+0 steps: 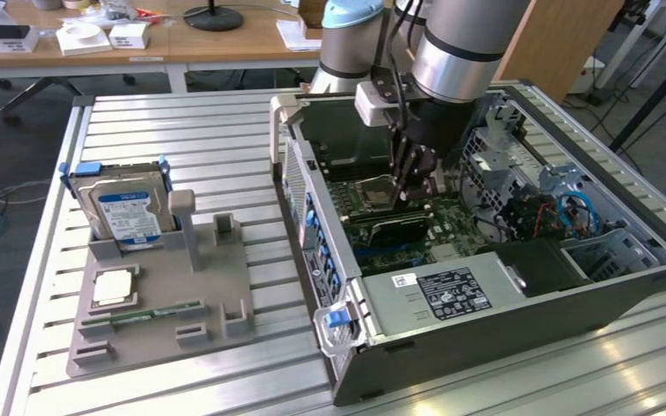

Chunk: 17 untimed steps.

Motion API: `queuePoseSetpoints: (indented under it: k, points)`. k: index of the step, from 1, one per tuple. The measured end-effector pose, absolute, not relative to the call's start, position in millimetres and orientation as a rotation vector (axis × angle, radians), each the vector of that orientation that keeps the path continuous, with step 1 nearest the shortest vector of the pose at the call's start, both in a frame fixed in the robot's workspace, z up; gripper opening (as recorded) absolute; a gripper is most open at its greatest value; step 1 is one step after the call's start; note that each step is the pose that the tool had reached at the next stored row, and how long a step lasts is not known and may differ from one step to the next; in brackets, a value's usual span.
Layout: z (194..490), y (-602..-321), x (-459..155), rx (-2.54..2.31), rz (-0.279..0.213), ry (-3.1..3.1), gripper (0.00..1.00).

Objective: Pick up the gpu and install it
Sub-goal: 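Press down on the gpu until it lock into place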

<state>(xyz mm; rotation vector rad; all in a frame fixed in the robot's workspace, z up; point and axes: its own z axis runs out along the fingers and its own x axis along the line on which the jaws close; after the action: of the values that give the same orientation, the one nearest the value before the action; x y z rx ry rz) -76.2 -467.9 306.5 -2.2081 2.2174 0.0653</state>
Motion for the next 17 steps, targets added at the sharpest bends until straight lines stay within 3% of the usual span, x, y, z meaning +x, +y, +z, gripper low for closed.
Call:
queuePoseSetpoints:
  k: [17]
  points:
    - [295.3,-467.1,-76.2,-2.204,0.074,2.213,0.10]
